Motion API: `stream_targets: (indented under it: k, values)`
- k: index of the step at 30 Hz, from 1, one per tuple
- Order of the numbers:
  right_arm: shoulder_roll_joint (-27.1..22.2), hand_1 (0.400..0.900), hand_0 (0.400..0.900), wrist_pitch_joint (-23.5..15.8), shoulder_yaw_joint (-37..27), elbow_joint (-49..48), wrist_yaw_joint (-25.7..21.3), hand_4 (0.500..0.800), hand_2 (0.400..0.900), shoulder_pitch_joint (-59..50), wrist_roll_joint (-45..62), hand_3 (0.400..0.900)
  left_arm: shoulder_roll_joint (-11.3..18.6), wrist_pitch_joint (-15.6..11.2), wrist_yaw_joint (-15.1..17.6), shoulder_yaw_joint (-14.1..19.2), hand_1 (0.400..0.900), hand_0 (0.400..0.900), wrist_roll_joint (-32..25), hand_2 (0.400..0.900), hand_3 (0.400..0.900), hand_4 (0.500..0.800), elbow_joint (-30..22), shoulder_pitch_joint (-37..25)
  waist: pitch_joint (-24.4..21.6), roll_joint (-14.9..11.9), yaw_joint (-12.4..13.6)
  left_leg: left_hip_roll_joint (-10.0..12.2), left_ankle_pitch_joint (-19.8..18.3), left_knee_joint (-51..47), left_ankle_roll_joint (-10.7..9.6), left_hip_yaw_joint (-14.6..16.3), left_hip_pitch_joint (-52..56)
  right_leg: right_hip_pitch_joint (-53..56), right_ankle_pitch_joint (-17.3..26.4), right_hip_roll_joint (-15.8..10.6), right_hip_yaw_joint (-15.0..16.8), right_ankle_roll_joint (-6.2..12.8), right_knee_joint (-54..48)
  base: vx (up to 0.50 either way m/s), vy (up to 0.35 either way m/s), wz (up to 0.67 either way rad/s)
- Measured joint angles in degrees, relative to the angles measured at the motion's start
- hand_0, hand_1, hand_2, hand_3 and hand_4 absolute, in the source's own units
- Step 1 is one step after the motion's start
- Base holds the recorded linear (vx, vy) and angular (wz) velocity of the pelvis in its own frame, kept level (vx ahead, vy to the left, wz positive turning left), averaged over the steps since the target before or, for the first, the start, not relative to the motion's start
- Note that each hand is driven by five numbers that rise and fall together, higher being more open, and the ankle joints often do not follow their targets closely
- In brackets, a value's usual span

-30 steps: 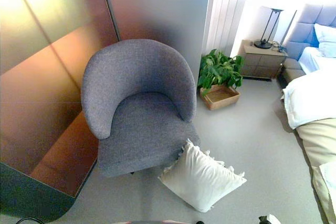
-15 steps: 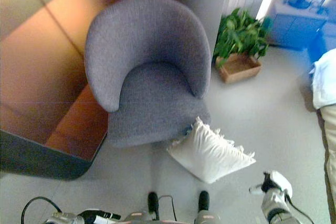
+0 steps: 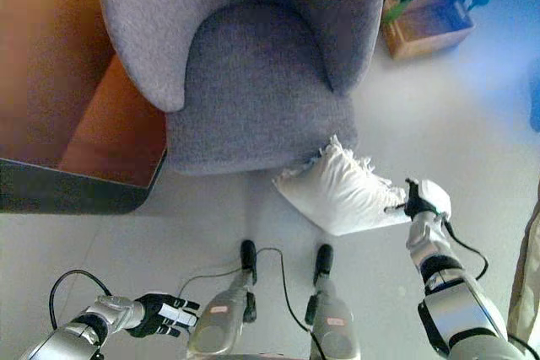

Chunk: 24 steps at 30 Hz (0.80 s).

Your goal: Pick up the pillow and put it on the sofa.

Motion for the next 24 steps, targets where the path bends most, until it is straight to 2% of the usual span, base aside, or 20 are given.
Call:
stream_targets:
  k: [5,9,15,24]
  values:
    - [-1.25,0.900,0.900,-0.36,2.57,-2.66,0.59,0.800,0.900,-3.21,0.00,0.900,-0.60,0.70,0.87,-0.91,0.900,0.900,-1.61,0.900,0.900,0.800,-0.23,-0.91,1.13,0.75,0.01,-0.05,0.10,0.02,0.10,-0.01,-1.85,-2.27,-0.01,-0.17,-0.17,-0.01,0.90,-0.05,0.104,0.03]
    - [-3.96,0.900,0.900,-0.43,4.29,-4.66,2.46,0.800,0.900,-7.53,-0.03,0.900,-1.67,0.83,1.64,-1.69,0.900,0.900,-3.53,0.900,0.900,0.800,-0.65,-1.84,2.42,2.70,0.21,-0.85,0.75,0.09,0.91,0.14,-4.55,-5.81,-0.03,-1.16,-0.27,0.02,2.75,-0.04,0.117,0.04]
    - [-5.28,0.900,0.900,-0.48,4.88,-6.36,4.21,0.800,0.900,-9.96,-0.25,0.900,-2.08,1.10,2.40,-2.09,0.900,0.900,-6.04,0.900,0.900,0.800,-1.95,-2.02,3.49,3.78,1.26,-1.68,1.80,0.16,1.71,0.69,-6.95,-9.92,-0.31,-2.30,0.09,0.38,5.60,-0.03,0.123,0.00]
    - [-6.51,0.900,0.900,-0.04,7.54,-8.88,7.90,0.800,0.900,-15.63,-0.21,0.900,-2.91,1.06,2.50,-2.52,0.900,0.900,-8.37,0.900,0.900,0.800,-3.92,-2.20,4.30,5.78,1.50,-2.83,3.92,0.27,2.79,0.77,-12.47,-17.97,-0.88,-4.00,0.99,0.82,11.02,-0.01,0.100,0.02]
